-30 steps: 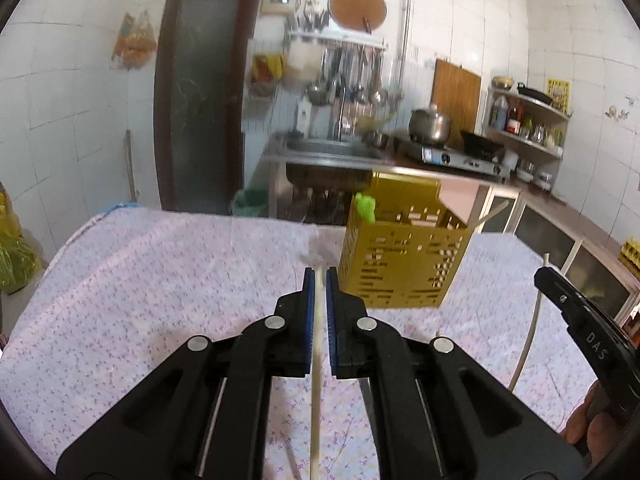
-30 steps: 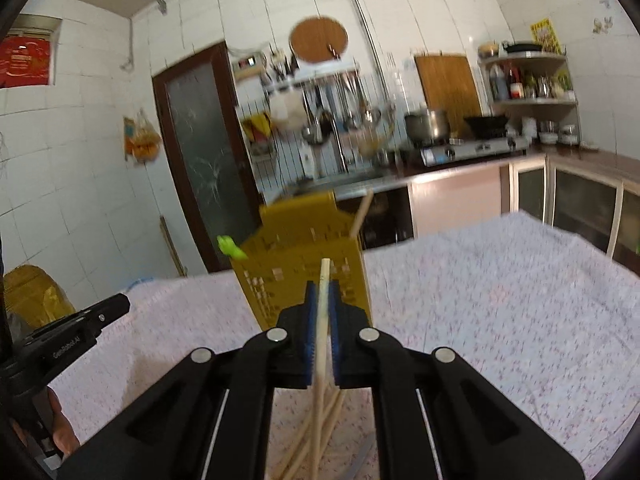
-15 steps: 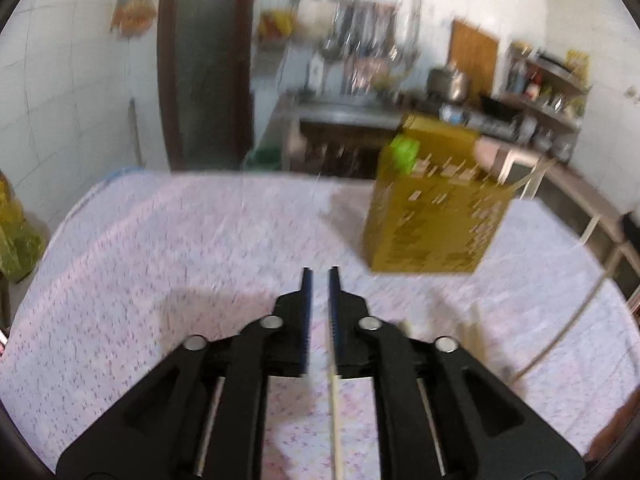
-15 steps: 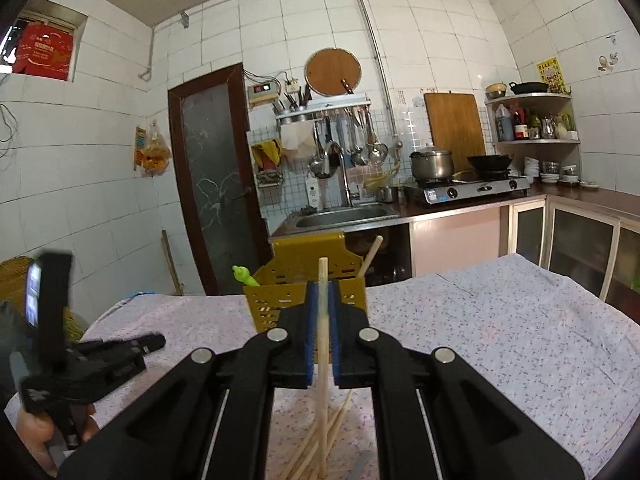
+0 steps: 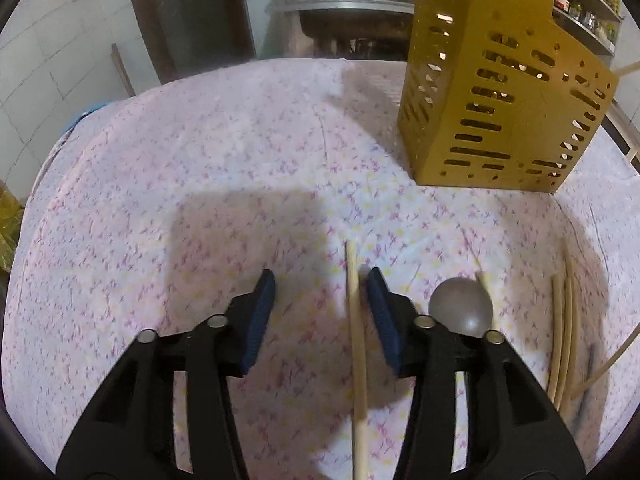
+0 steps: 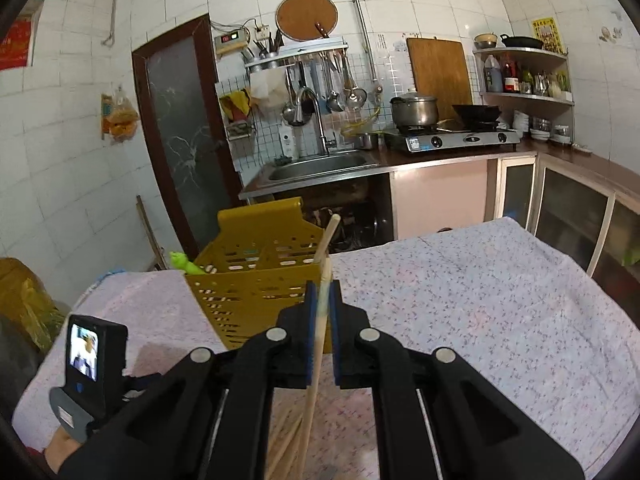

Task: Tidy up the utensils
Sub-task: 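Carry the chopsticks in both grippers up to the yellow holder and insert them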

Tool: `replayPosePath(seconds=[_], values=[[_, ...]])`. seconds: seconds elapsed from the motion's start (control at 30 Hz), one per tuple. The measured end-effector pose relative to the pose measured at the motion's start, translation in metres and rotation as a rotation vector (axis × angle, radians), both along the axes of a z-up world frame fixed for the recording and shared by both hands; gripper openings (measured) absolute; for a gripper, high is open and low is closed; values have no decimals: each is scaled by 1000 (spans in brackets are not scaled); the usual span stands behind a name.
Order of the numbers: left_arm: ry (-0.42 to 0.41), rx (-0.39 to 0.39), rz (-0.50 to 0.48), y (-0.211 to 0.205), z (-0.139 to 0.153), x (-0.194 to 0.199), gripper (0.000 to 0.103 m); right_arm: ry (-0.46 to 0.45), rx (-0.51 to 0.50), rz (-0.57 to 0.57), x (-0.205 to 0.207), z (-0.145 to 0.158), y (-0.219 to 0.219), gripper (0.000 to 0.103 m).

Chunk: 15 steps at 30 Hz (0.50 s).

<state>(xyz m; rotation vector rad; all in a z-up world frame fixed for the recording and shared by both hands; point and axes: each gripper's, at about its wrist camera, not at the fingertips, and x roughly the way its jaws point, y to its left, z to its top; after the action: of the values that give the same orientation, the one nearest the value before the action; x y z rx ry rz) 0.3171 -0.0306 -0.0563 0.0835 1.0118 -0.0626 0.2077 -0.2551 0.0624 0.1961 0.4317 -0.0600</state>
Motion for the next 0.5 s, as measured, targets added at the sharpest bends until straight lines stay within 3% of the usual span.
replayPosePath(seconds=[0.07, 0.13, 0.3, 0.43, 0.5], values=[[11, -7, -12, -2, 1, 6, 13, 7, -16, -4, 4, -1, 2, 7], [20, -14, -22, -3, 2, 9, 5, 9, -20, -2, 4, -3, 7, 7], [-11, -67, -15, 6, 13, 5, 4, -14, -47, -5, -1, -1, 16, 7], [-131, -135, -22, 14, 50, -15, 4, -52, -46, 1, -14, 4, 19, 6], [-230, -166, -26, 20, 77, -34, 4, -76, -59, 6, -24, 8, 24, 6]])
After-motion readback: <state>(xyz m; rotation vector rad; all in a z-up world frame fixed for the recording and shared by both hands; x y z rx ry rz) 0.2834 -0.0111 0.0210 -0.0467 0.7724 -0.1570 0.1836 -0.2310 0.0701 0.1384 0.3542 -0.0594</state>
